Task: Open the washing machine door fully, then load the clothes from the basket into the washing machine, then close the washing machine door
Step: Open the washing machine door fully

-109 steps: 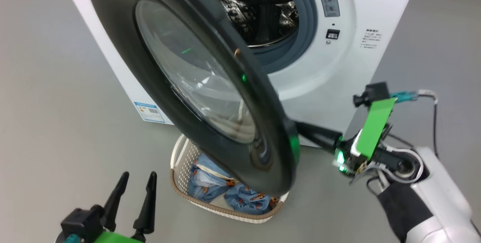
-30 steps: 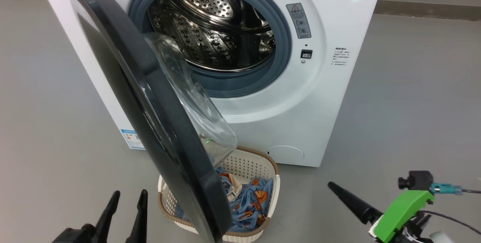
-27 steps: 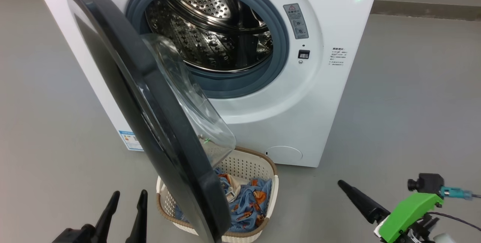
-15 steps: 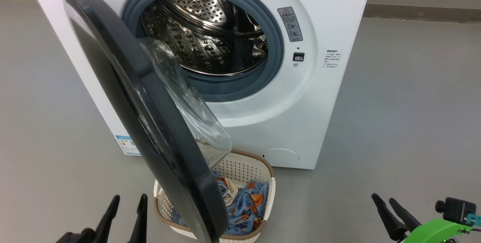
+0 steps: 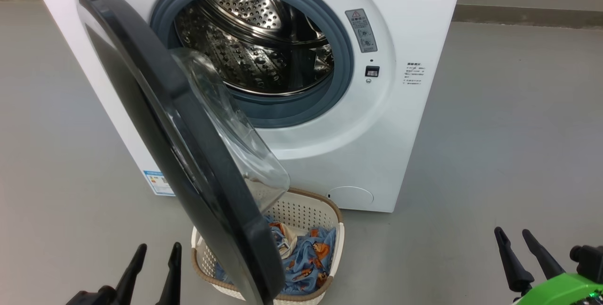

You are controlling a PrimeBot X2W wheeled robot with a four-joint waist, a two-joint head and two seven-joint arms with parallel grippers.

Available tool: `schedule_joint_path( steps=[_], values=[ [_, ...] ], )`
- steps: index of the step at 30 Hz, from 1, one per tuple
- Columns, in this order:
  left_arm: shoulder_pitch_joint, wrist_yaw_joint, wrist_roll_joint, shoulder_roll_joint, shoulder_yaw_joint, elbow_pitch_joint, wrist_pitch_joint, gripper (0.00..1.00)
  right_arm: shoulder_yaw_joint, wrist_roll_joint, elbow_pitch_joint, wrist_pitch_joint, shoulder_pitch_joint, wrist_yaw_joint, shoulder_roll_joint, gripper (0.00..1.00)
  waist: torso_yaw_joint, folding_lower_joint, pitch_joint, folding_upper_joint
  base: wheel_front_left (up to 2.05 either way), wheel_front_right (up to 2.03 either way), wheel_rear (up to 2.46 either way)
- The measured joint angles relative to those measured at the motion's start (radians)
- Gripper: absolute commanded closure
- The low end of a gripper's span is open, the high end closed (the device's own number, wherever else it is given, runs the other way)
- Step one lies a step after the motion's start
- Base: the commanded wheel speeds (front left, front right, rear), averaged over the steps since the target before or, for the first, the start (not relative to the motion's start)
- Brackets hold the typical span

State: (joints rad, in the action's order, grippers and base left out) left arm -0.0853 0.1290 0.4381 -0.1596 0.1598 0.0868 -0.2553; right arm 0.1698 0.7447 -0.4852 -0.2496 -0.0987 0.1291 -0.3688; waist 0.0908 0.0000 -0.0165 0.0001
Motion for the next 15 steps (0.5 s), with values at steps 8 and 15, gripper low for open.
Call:
schedule_joint_path(
  steps=[8,15],
  values=[
    [0.0,0.0,0.0,0.0,0.0,-0.002,0.0,0.0,-0.137,-0.238,0.09,0.0,0.072,0.0,0.063,0.0,0.013,0.0,0.002,0.0,0.0,0.0,0.0],
    [0.0,0.0,0.0,0.001,-0.002,-0.003,0.0,0.0,-0.178,-0.321,0.079,0.0,0.128,0.0,0.114,0.0,0.016,0.0,0.005,0.0,0.0,0.0,0.0]
  ],
)
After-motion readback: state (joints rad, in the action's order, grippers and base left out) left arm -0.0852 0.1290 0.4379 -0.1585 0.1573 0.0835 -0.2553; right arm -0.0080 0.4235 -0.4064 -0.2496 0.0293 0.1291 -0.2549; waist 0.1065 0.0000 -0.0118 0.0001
